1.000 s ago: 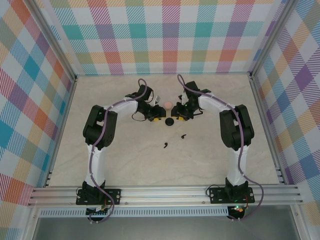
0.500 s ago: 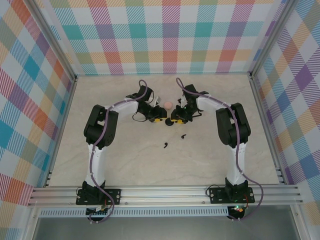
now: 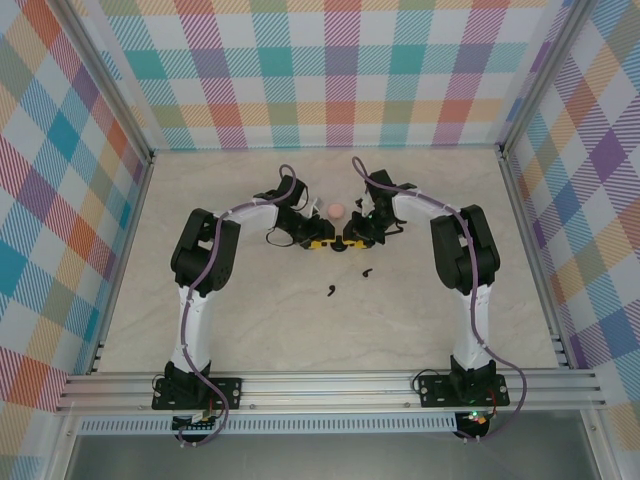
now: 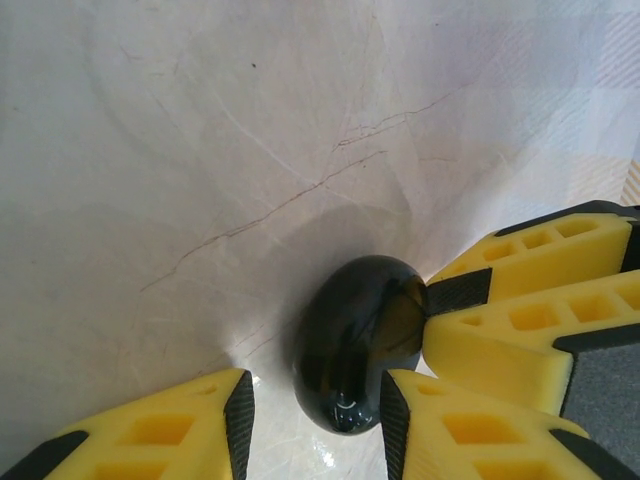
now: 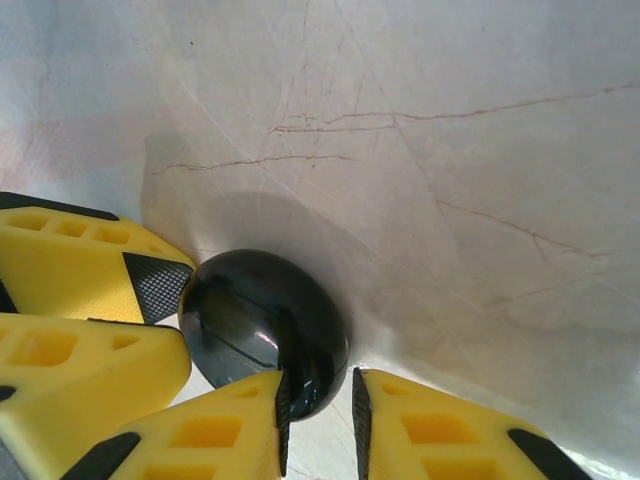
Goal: Insert wireless bluetooth earbuds into charging case
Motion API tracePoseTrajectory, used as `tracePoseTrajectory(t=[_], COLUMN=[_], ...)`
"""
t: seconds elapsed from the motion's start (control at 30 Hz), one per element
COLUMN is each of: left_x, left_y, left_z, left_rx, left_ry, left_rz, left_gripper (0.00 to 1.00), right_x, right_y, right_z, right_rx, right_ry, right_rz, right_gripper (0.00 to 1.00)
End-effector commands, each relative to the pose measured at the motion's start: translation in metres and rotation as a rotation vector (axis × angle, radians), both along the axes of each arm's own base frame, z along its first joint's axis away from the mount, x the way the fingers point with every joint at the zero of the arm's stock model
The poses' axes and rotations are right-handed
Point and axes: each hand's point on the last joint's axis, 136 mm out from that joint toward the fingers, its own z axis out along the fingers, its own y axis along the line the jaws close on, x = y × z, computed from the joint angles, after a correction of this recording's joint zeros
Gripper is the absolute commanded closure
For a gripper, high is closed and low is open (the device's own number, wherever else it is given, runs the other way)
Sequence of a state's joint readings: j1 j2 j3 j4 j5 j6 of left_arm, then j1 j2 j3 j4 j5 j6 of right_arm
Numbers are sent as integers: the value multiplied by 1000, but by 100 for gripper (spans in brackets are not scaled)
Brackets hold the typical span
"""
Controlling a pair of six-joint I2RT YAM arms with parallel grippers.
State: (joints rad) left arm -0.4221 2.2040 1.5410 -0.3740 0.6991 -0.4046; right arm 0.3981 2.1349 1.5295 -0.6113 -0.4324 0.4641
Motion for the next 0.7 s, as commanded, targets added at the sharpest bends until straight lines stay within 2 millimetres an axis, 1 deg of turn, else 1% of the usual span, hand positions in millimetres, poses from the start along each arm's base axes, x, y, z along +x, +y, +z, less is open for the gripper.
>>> tracePoseTrajectory(t=[0.0,0.4,0.63,0.67], left_x=[-2,-4,-9,-5], left_y=[1,-9,-13,-15], left_z=[-6,-8,-10,-8], left_rx=[-34,-94,-109,-122], left_ry=[32,62,85,67], left_rz=[2,-8,-12,-13], left_gripper=[61,61,64,65], right_x=[-2,-3,-3,-3], right_y=[-2,-6,-6,-6], right_z=[-13,-18,-19,-19], right_rx=[-24,-50,-51,-49], right_ry=[26,35,36,35], right_rz=[-6,-7,-5,-6], right_gripper=[75,75,75,75])
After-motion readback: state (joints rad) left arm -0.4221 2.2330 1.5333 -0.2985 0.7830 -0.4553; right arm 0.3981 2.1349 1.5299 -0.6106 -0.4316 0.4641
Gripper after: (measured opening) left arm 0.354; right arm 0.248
